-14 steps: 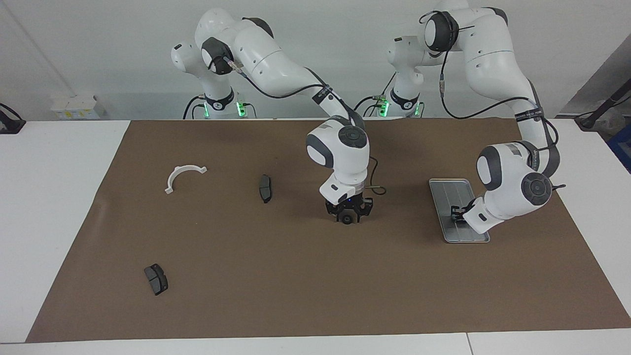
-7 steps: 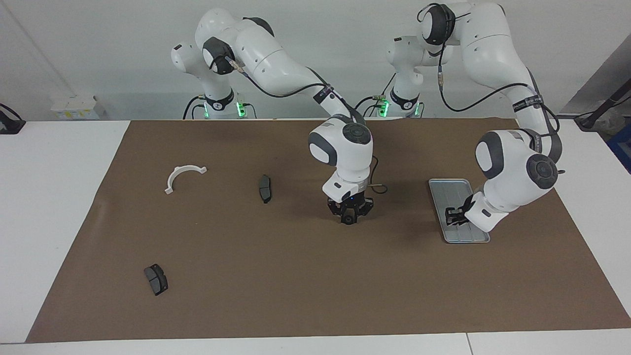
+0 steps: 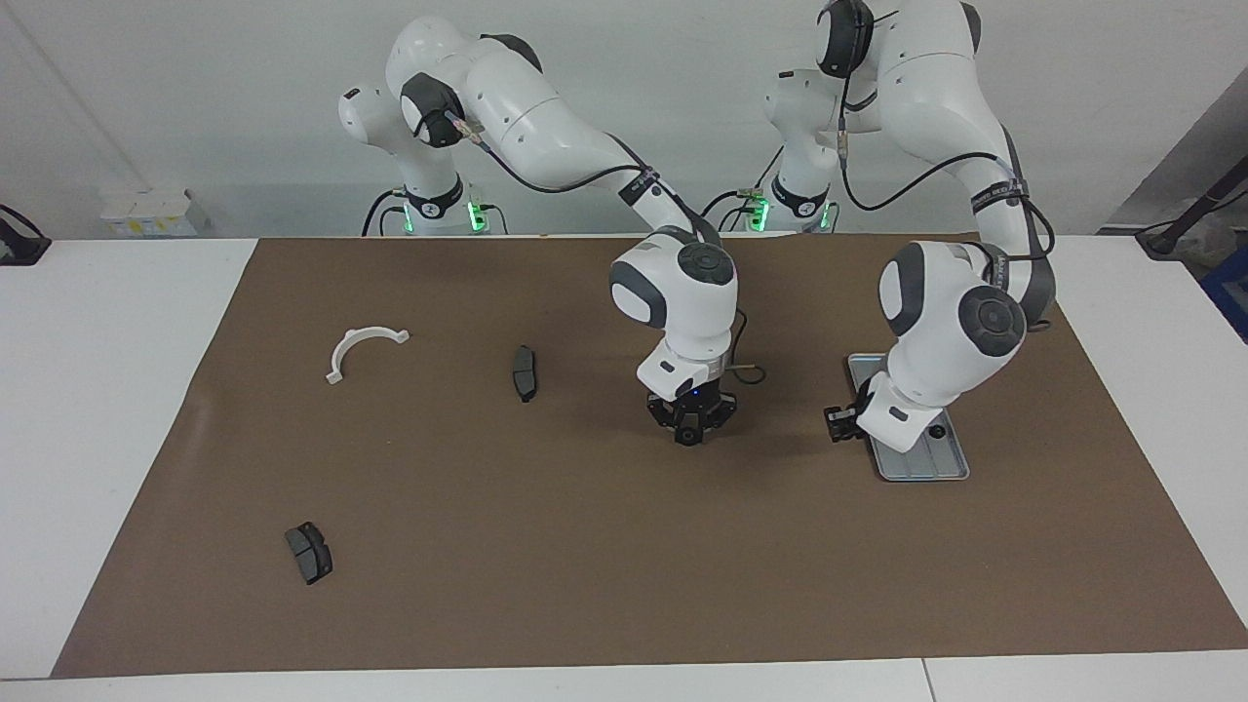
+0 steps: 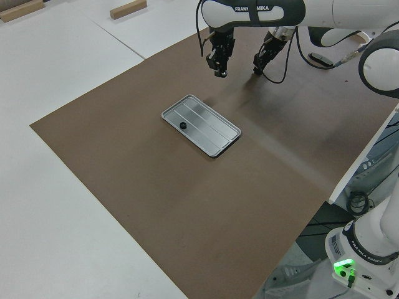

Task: Place bearing gear from tray to pile

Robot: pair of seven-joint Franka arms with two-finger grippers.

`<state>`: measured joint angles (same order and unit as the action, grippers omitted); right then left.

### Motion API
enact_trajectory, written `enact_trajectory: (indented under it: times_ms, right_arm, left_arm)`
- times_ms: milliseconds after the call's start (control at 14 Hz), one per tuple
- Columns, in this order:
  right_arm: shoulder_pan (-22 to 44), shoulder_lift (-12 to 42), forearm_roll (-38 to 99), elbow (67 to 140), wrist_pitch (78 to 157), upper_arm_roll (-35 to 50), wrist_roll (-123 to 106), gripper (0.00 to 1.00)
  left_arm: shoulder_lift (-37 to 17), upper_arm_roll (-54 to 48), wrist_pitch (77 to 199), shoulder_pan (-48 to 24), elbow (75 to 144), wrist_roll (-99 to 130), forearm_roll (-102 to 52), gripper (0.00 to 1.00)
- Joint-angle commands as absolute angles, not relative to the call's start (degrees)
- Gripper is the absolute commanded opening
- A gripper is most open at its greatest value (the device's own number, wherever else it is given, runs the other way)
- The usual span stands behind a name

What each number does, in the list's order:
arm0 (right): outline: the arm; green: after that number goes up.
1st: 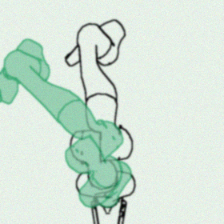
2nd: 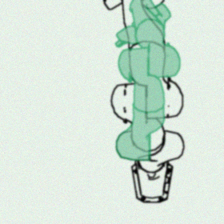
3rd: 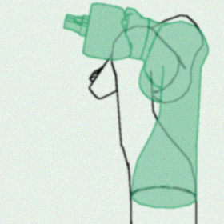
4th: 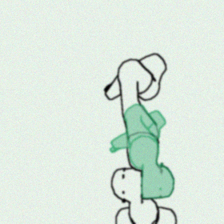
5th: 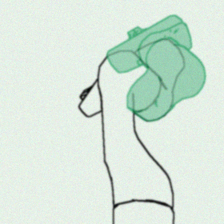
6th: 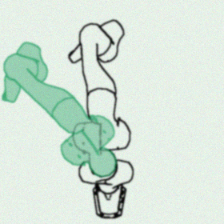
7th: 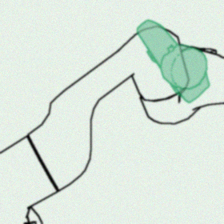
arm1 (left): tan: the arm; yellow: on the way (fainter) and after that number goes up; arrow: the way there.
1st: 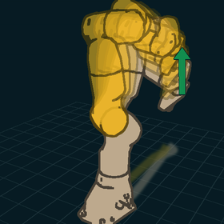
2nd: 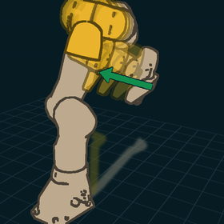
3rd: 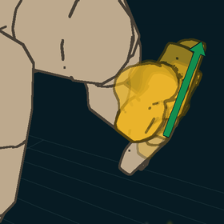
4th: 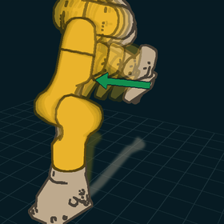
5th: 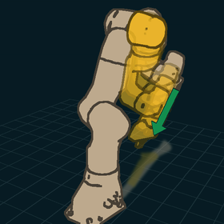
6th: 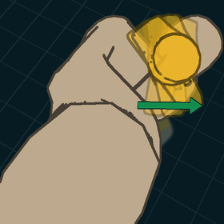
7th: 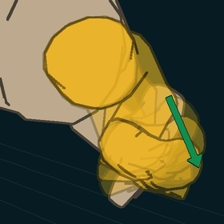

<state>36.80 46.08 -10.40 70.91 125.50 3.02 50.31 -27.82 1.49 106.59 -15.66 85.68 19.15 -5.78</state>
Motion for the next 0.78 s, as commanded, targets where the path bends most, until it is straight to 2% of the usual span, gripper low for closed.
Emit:
enact_trajectory:
  times_ms: [0,214,499,712]
  right_arm:
    - [33.9,42.7,-11.8,73.8,125.3,3.3,48.7,0.05]
    - [28.9,35.5,-11.6,84.0,127.2,3.3,46.0,0.01]
    - [20.1,23.1,-10.8,103.8,137.4,3.5,37.0,0.0]
    - [13.8,19.7,-10.3,108.9,138.1,3.6,28.0,0.0]
  left_arm:
    - [-27.2,2.3,106.7,-17.7,86.0,23.3,-6.2,0.26]
    - [-27.3,2.3,108.1,-20.6,86.0,28.1,-6.3,0.26]
    - [-28.5,2.4,112.7,-26.1,86.7,36.9,-6.3,0.26]
    - [-29.4,2.3,114.9,-29.6,87.1,44.0,-6.2,0.27]
